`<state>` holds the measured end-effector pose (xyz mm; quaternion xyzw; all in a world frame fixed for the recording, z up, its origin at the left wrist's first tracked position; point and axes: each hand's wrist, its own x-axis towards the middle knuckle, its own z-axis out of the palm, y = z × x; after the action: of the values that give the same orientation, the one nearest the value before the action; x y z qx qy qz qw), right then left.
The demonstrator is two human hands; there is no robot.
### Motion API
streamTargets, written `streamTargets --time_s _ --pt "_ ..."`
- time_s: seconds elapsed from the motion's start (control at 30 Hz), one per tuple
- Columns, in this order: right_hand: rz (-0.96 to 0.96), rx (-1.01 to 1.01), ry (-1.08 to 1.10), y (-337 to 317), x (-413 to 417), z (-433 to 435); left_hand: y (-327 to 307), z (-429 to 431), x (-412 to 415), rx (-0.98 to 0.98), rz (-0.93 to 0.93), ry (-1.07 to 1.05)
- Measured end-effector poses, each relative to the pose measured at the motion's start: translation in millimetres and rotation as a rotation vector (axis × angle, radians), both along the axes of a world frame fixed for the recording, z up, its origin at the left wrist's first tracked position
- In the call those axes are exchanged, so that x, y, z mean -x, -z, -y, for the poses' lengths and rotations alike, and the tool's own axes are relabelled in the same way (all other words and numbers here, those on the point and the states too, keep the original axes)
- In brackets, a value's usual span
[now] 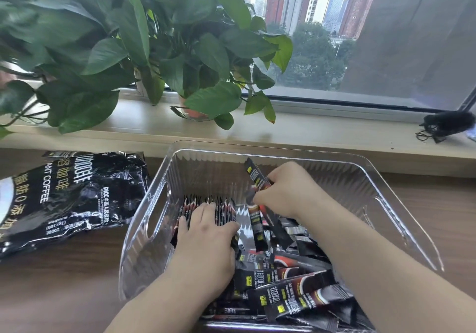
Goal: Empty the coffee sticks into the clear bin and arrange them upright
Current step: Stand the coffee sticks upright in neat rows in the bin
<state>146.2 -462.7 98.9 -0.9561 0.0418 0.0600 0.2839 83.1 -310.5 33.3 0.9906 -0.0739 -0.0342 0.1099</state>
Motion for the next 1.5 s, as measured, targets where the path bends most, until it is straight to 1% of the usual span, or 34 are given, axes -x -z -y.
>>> streamTargets --time_s 0.07,0.17,0.37,0.57,0.67,0.77,1.0,1.2,1.4,1.5 --pt "-0.049 -0.031 0.019 15 -4 -9 -1 0 0 0.000 -0.002 0.000" --pt "-0.053 -0.041 0.053 34 -6 -16 -2 0 0 0.007 0.000 0.001" --pt "-0.064 -0.065 0.057 43 -5 -14 -1 0 -3 0.050 0.049 0.011" --pt "-0.077 0.072 -0.014 29 -6 -4 -2 0 -1 0.046 0.037 0.015" --pt "-0.158 0.121 -0.106 22 -4 -5 -4 0 0 0.052 0.006 0.016" --pt "-0.246 0.053 -0.139 24 -2 -6 -4 1 1 0.064 -0.015 0.026" --pt "-0.245 0.064 -0.132 26 4 -4 -6 2 0 0.033 0.010 0.050" --pt "-0.235 -0.040 -0.124 30 4 -3 -6 4 1 0.000 0.010 0.102" --pt "-0.159 -0.204 -0.081 41 4 -3 -5 2 -3 -0.005 0.023 0.089" --pt "-0.202 -0.242 -0.078 43 3 -2 -3 0 -4 0.025 0.059 0.082"
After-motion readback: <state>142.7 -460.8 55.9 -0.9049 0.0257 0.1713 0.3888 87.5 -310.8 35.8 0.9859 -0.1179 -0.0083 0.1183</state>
